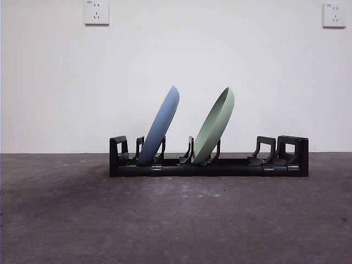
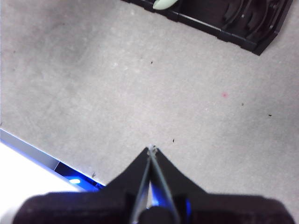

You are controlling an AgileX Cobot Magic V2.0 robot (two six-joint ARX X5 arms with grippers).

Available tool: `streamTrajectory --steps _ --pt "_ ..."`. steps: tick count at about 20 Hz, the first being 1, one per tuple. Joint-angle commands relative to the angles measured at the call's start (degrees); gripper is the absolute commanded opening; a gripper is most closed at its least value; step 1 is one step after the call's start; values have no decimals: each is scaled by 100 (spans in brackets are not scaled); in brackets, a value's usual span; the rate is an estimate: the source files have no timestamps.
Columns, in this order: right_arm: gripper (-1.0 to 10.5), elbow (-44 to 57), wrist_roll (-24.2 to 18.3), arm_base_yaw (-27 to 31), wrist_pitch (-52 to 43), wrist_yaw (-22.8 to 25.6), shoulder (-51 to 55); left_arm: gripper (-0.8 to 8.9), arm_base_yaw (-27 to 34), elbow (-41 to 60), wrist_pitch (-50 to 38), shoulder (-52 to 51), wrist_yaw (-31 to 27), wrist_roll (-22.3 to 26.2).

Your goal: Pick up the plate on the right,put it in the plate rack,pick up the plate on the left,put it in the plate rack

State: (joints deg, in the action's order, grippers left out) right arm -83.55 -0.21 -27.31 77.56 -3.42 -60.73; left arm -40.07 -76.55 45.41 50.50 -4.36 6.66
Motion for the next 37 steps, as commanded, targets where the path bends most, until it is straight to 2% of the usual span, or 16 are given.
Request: streamTrajectory --steps 1,3,5,8,12,16,22,26,30,37 --pt "3 35 39 -4 125 9 -105 -3 590 52 -485 -138 -4 621" --pt "3 35 39 -4 125 9 -173 -3 1285 400 -1078 -391 525 807" --pt "3 35 39 -4 122 15 -219 -3 2033 1272 -1943 -883 938 820" --pt "3 35 39 -2 2 92 -256 -3 2767 3008 -3211 -1755 863 863" --pt "3 35 39 -2 -319 92 -256 -3 3200 5080 -3956 -2879 868 798" --pt "3 35 39 -4 -621 90 -256 -3 3324 6343 -4048 -3733 863 501" --pt "3 35 42 -4 -918 92 -254 -3 3510 7246 -3864 -4579 863 177" --pt "3 35 42 -4 -916 90 -254 -3 3720 7606 -3547 -5040 861 -238" --pt "3 35 39 -4 -946 96 -254 -3 3816 7606 -3606 -5025 1080 -494" --pt "3 35 39 -4 -1071 96 -256 -3 3816 7606 -3606 -4822 1058 -494"
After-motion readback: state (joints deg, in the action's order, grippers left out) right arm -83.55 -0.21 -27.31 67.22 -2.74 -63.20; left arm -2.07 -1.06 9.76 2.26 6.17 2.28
